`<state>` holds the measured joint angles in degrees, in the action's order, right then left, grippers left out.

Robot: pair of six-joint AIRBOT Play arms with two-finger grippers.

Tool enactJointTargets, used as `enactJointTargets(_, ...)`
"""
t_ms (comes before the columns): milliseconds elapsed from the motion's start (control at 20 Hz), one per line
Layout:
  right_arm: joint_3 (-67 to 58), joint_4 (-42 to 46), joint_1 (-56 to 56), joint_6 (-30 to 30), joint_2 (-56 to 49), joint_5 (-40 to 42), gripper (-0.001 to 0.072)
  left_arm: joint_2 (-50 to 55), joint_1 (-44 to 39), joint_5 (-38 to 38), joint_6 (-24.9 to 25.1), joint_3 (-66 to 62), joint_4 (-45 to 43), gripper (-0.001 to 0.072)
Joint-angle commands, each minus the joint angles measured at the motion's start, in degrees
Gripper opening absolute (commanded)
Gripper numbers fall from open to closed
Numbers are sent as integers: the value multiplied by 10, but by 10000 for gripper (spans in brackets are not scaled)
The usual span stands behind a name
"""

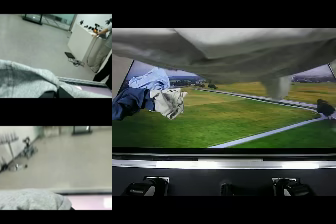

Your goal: Fold the shirts.

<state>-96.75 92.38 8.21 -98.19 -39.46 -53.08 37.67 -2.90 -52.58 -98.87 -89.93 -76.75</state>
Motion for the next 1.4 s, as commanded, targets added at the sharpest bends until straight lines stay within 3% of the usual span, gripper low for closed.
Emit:
enactJointTargets(0, -33, 59, 0, -20, 20, 15, 42, -16, 1, -74, -13, -21, -27, 36)
enactJointTargets(100, -33, 70, 0, -30, 17, -1, 42, -5, 1, -134, -11, -19, -34, 36)
enactJointTargets(250, -33, 90, 0, -48, -11, -80, 42, 12, 1, -153, -2, 12, -34, 36)
enactJointTargets(350, -31, 75, 0, -54, -68, -218, 42, 38, 0, -144, 4, 51, -33, 37)
enactJointTargets(500, 8, 21, 0, -17, -176, -375, 43, 114, 0, -51, 65, 96, -33, 36)
enactJointTargets(700, 125, -54, 0, 7, -315, -319, 44, 285, 0, 67, 87, 96, -32, 36)
enactJointTargets(800, 151, -80, 0, 4, -392, -269, 44, 375, 0, 91, 87, 95, -12, 37)
enactJointTargets(1000, 151, -132, 0, 10, -499, -170, 44, 496, -1, 84, 87, 92, 53, 38)
enactJointTargets(1200, 151, -131, 0, -31, -530, -77, 43, 535, -10, 29, 90, 92, 83, 46)
enactJointTargets(1250, 150, -130, 0, -34, -530, -59, 46, 534, -12, 12, 90, 92, 83, 172)
enactJointTargets(1300, 142, -126, -2, -34, -529, -58, 132, 531, -12, -6, 90, 90, 83, 428)
enactJointTargets(1350, 128, -126, -8, -34, -528, -71, 394, 527, -7, -40, 90, 82, 76, 674)
